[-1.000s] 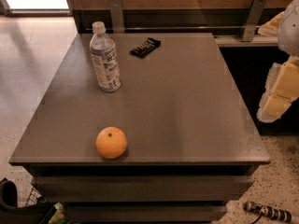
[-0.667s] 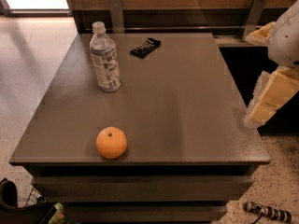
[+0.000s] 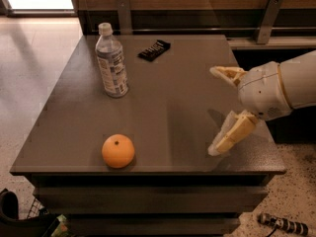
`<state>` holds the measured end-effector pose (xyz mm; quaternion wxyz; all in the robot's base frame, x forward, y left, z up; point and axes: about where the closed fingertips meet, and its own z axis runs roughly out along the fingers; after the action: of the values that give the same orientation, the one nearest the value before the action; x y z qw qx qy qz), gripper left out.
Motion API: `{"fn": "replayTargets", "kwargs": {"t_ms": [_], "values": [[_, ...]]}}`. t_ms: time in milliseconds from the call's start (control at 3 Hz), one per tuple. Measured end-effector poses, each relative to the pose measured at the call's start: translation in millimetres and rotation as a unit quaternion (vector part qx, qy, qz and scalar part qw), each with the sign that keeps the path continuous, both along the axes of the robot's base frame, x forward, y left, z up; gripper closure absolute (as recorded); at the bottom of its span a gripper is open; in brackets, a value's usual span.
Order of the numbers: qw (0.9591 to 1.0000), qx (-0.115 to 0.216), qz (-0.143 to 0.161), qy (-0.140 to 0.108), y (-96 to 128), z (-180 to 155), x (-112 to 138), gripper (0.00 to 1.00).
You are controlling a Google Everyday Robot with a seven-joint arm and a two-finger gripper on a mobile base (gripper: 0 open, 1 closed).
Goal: Move orange near rxbar chocolate
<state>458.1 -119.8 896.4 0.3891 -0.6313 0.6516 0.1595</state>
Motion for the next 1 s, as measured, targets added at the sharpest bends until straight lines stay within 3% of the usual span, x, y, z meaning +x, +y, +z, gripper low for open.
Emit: {"fn": "replayTargets", "kwargs": {"t_ms": [333, 667, 1000], "values": [[0.9891, 0.121, 0.083, 0.0, 72, 5, -3, 0.0], [0.9709, 0.198, 0.134, 0.016, 120, 11, -11, 0.0], [0.9659, 0.214, 0.145, 0.022, 131, 12, -13, 0.0]]}}
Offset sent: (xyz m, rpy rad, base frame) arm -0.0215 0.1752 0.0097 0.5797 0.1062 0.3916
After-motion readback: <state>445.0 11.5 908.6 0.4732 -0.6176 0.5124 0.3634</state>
